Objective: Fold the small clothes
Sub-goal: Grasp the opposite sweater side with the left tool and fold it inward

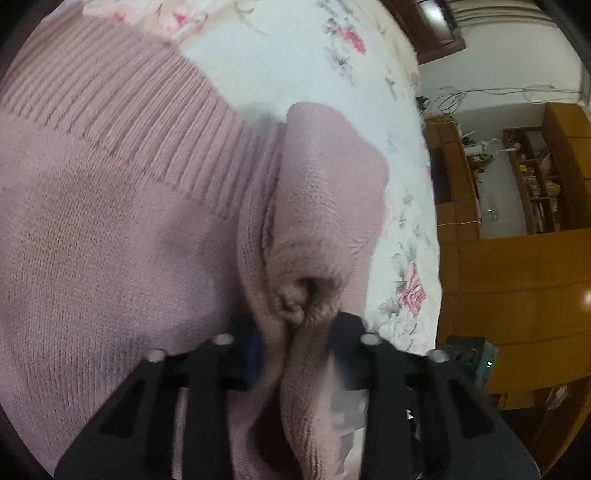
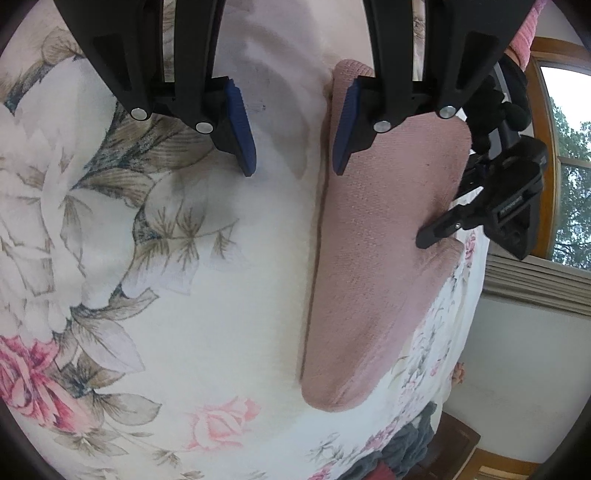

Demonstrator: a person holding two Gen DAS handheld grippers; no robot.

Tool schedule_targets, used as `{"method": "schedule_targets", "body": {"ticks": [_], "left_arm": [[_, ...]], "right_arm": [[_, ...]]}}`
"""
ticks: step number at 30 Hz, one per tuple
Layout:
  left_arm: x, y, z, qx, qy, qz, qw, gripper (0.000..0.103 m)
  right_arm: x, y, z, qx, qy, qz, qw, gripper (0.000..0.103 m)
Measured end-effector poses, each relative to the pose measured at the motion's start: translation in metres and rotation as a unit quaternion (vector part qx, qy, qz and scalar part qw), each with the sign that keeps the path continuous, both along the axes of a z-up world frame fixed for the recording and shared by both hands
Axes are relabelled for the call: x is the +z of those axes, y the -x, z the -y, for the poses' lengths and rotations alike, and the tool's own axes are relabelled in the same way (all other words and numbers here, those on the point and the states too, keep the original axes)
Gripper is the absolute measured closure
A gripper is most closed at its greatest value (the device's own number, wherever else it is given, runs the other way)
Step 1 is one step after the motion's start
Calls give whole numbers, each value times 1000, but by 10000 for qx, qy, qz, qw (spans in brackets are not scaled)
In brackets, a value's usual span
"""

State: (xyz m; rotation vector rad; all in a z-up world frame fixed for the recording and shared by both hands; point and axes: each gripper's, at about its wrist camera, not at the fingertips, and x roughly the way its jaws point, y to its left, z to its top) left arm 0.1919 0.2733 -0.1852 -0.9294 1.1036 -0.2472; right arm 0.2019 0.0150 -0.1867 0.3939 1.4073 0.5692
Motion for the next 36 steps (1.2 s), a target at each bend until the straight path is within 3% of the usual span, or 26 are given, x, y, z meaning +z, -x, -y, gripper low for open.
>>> {"method": "schedule_targets", "body": {"ticks": [10,17,25,31,33,36], "left_arm": [[74,25,-12,-1,-505,1071,9930,81],[93,58,-91,282,-699,1162,9904,81],[57,94,-177,858,-642,756,9914,81],[13,94,-180,599,-293,455,9967,81],[5,90,-176,543,-230,440,9973,81],[-7,87,-178,541,-100,343,9979,79]], "right_arm": [[7,8,-2,51,2,66,10000,59],[18,16,-42,415,-96,220,9988,58],[29,31,-97,1003,-266,340,9940,55],[22,45,-129,1221,-620,60,9906,46],[19,44,-133,1253,-581,-4,9904,40],[10,47,-138,1243,-535,-152,9907,40]]}}
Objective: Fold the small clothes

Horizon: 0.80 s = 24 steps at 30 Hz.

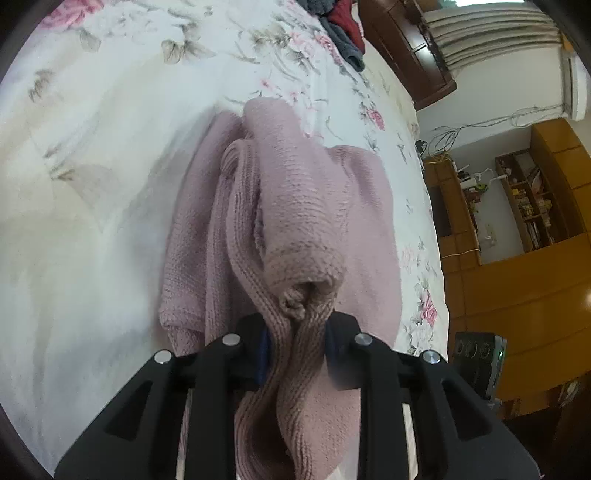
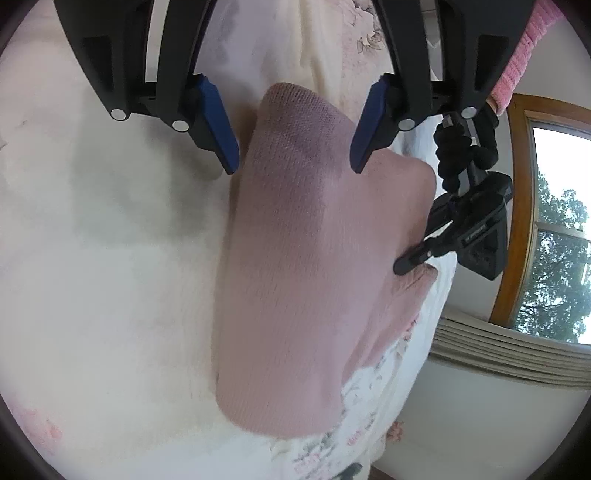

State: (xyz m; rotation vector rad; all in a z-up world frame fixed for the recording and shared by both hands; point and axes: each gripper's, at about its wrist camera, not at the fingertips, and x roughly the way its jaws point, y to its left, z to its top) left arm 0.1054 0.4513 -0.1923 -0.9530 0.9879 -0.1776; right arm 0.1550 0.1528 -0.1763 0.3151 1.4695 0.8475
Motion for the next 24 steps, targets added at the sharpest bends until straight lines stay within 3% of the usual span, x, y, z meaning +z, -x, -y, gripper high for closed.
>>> {"method": "schedule_targets", "body": {"ticks": [1,4,8,12,17,20,24], "left_arm": [[-7,-1,-1,-15,-19,-109,9999,78],[-11,3,-3,26,-19,-170,9999,75],[2,22,-5,76,-28,-141,9999,73],[22,46,0,-12,-256,-106,9996,67],[36,77,18,-172,-158,-84,9997,51],[26,83,27,-245,124,-274,9992,50],[17,81,31,-148,81,-430,9989,54]], "right_arm": [[-2,3,-2,7,-10,-49,10000,40],[-12,2,-7,80,75,-142,9998,65],[-14,8,-8,133,305,22,9994,78],[-16,7,-3,91,265,-87,9996,76],[-8,15,4,87,116,-157,9998,53],[-9,21,6,91,97,-240,9996,52],[-14,23,-1,113,168,-326,9993,52]]}}
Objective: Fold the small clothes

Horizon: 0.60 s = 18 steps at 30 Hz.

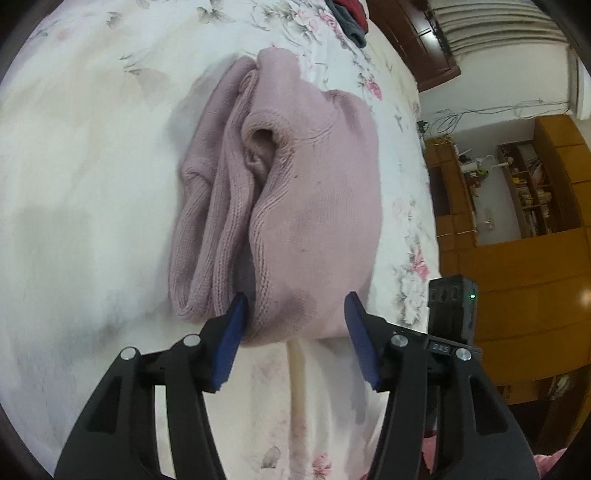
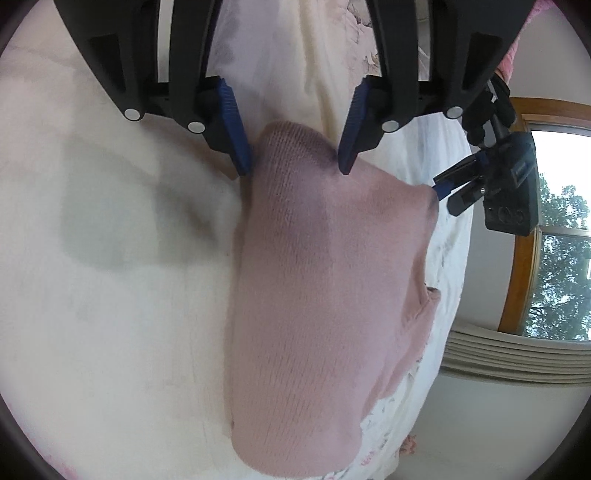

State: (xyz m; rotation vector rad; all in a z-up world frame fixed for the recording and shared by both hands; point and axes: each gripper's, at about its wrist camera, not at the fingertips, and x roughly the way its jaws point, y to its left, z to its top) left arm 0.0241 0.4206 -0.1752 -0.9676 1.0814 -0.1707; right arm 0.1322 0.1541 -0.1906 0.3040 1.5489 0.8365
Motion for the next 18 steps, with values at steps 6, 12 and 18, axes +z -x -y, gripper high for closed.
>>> {"method": "schedule_targets", "body": {"ticks": [6,12,18], "left_arm": [[-2,2,-7,195,270,16,9994,96],[18,7,-13,68,-315,103,9994,97],[-1,-4,-4,-526,-1234,-300,9905,97]], "right_arm": [[3,1,-8,60,30,70,10000,52],[5,2,-6,117,9,110,9999,57],[-3,3,-8,148,272,165,9994,75]]}}
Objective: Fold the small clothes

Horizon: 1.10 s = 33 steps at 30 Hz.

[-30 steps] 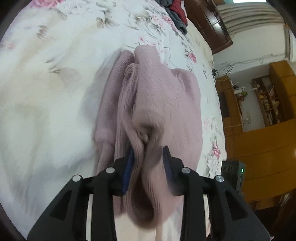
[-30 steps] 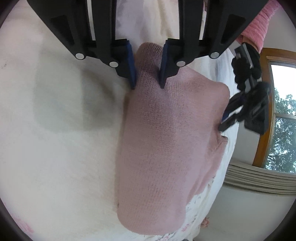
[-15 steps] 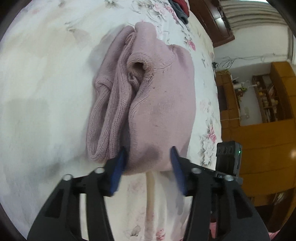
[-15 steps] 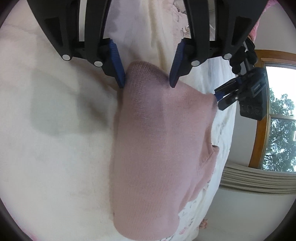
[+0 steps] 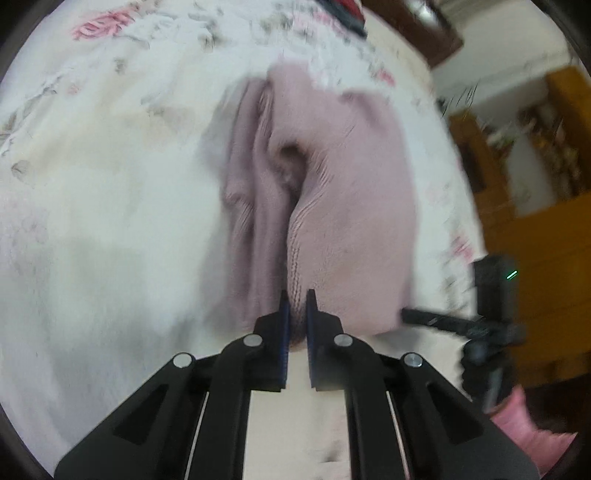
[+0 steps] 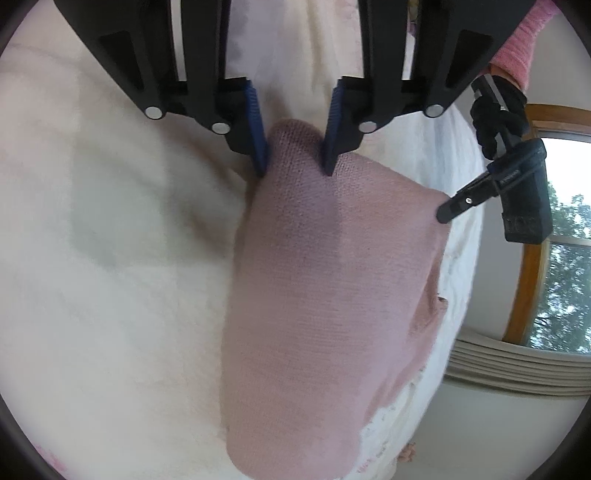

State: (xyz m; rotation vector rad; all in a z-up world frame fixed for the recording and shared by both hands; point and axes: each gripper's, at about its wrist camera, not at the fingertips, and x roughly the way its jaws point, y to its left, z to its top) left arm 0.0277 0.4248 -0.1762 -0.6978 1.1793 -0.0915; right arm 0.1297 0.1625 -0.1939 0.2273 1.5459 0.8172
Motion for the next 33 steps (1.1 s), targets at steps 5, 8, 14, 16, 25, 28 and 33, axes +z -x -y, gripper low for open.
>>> {"method": "schedule_targets", "body": {"ticks": [5,8,14,16,25,28,33], "left_arm": [[-19,-5,-5,105,184,-67,9998,97],[-14,-2,-7,86,252,-33,9996,93],[18,7,-27,120,606,426,9972,83],[28,-4,-37,280,515,565,9967,76],[18,-83,-61,899,766,597,9912,72],[10,-93,-64,1120,957,499,9878,72],[10,-98,-65,1140,774,477,9893,94]], "right_arm": [[-9,2,-4,65,202,-6,9998,76],[-6,0,-8,97,218,-23,9997,75],[23,-6,-2,131,81,394,9991,57],[29,-12,1,52,3,436,9990,57],[28,-18,-1,56,79,559,9984,57],[24,-15,-3,94,101,555,9984,57],[17,-17,-9,88,137,535,9984,57]]}}
